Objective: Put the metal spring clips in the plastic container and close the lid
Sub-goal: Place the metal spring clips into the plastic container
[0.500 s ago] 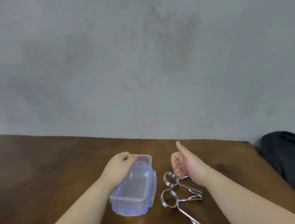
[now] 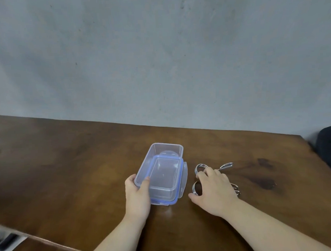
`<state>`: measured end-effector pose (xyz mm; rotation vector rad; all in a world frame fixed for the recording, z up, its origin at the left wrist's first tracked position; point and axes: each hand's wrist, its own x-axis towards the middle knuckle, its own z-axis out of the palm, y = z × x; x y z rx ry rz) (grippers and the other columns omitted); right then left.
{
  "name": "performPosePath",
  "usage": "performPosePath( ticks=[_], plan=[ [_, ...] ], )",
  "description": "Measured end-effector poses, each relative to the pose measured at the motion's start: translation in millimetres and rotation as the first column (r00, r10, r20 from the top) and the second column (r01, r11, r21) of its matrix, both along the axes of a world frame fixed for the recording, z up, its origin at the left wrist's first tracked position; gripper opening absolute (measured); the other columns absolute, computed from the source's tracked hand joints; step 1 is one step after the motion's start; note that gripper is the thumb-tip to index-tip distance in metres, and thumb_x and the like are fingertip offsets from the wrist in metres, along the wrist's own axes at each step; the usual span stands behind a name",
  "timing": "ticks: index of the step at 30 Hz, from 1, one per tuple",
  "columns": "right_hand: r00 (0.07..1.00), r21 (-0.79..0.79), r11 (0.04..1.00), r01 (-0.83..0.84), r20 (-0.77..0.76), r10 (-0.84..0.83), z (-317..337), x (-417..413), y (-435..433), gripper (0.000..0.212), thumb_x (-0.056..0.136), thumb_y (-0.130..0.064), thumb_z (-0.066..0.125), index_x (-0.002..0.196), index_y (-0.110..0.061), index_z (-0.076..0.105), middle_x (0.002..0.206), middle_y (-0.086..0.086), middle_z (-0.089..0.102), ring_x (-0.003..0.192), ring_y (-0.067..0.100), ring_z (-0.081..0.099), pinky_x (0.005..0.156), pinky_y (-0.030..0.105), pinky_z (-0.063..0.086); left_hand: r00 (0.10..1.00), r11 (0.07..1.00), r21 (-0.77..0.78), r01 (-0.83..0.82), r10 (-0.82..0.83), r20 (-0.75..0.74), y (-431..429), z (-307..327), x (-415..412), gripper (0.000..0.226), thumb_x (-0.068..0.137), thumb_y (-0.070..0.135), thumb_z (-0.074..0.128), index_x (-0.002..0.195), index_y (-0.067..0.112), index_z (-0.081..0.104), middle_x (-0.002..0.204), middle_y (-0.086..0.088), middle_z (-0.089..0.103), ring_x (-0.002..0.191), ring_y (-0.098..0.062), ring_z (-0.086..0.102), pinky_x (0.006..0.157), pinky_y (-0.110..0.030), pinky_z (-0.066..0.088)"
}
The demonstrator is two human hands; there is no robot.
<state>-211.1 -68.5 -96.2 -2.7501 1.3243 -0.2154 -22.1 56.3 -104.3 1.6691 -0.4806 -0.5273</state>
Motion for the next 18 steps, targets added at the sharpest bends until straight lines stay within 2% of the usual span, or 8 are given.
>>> performPosePath(
  ticks=[3, 6, 9, 13, 16, 18],
  plan=[
    [0.998, 0.002, 0.999, 0.039, -0.041, -0.039, 0.5, -2.4, 2.0, 0.068, 0.081, -0.069, 0.053, 0.134, -0.026, 0.053, 0.125, -0.002, 0.054, 0.118, 0.024, 0.052, 0.101, 0.040, 0.041, 1.000, 0.999, -0.039, 0.011, -0.012, -0.022, -3.2, 3.2, -2.3, 0.025, 0.101, 0.023, 0.054, 0.125, 0.021, 0.045, 0.110, 0.002, 0.061, 0.095, -0.012, 0.063, 0.064, -0.023, 0.047],
    [0.998, 0.025, 0.999, 0.039, -0.052, -0.037, 2.4, -6.7, 3.3, 0.063, 0.085, -0.063, 0.054, 0.137, -0.028, 0.050, 0.127, -0.002, 0.054, 0.119, 0.023, 0.053, 0.103, 0.039, 0.039, 0.999, 0.999, -0.054, 0.005, -0.008, -0.046, -7.6, 3.1, 1.4, 0.021, 0.102, 0.024, 0.048, 0.123, 0.021, 0.049, 0.109, 0.000, 0.064, 0.095, -0.013, 0.064, 0.066, -0.027, 0.048],
    [0.999, 0.086, 0.996, 0.035, 0.012, -0.036, 3.1, -11.7, 2.2, 0.059, 0.090, -0.056, 0.059, 0.142, -0.030, 0.049, 0.130, -0.003, 0.049, 0.117, 0.023, 0.056, 0.106, 0.037, 0.040, 0.997, 0.998, -0.068, 0.014, -0.019, -0.077, -14.2, 1.6, 8.0, 0.017, 0.102, 0.026, 0.047, 0.117, 0.022, 0.055, 0.107, -0.001, 0.068, 0.096, -0.018, 0.066, 0.072, -0.033, 0.050],
    [0.993, 0.174, 0.983, 0.055, 0.092, -0.072, 2.8, -20.2, 1.4, 0.063, 0.089, -0.055, 0.065, 0.147, -0.035, 0.047, 0.132, -0.009, 0.044, 0.114, 0.025, 0.054, 0.101, 0.033, 0.044, 0.985, 0.992, -0.106, 0.065, -0.081, -0.150, -24.0, 2.9, 18.7, 0.013, 0.098, 0.027, 0.055, 0.109, 0.022, 0.061, 0.103, -0.003, 0.071, 0.094, -0.022, 0.069, 0.072, -0.035, 0.053],
    [0.985, 0.198, 0.979, 0.050, 0.154, -0.081, 2.6, -27.8, 3.3, 0.063, 0.089, -0.050, 0.069, 0.147, -0.036, 0.049, 0.130, -0.014, 0.045, 0.119, 0.016, 0.052, 0.099, 0.027, 0.043, 0.977, 0.988, -0.112, 0.108, -0.126, -0.172, -32.7, 4.0, 28.2, 0.011, 0.093, 0.025, 0.062, 0.101, 0.018, 0.065, 0.099, -0.005, 0.074, 0.091, -0.027, 0.072, 0.075, -0.042, 0.057],
    [0.961, 0.221, 0.973, 0.068, 0.247, -0.124, 9.1, -31.2, 2.3, 0.063, 0.087, -0.043, 0.074, 0.147, -0.035, 0.053, 0.126, -0.016, 0.046, 0.116, 0.010, 0.052, 0.096, 0.022, 0.041, 0.971, 0.985, -0.113, 0.132, -0.151, -0.185, -38.7, 4.9, 34.7, 0.010, 0.090, 0.022, 0.065, 0.095, 0.013, 0.065, 0.095, -0.008, 0.075, 0.087, -0.029, 0.073, 0.072, -0.043, 0.058]
  ],
)
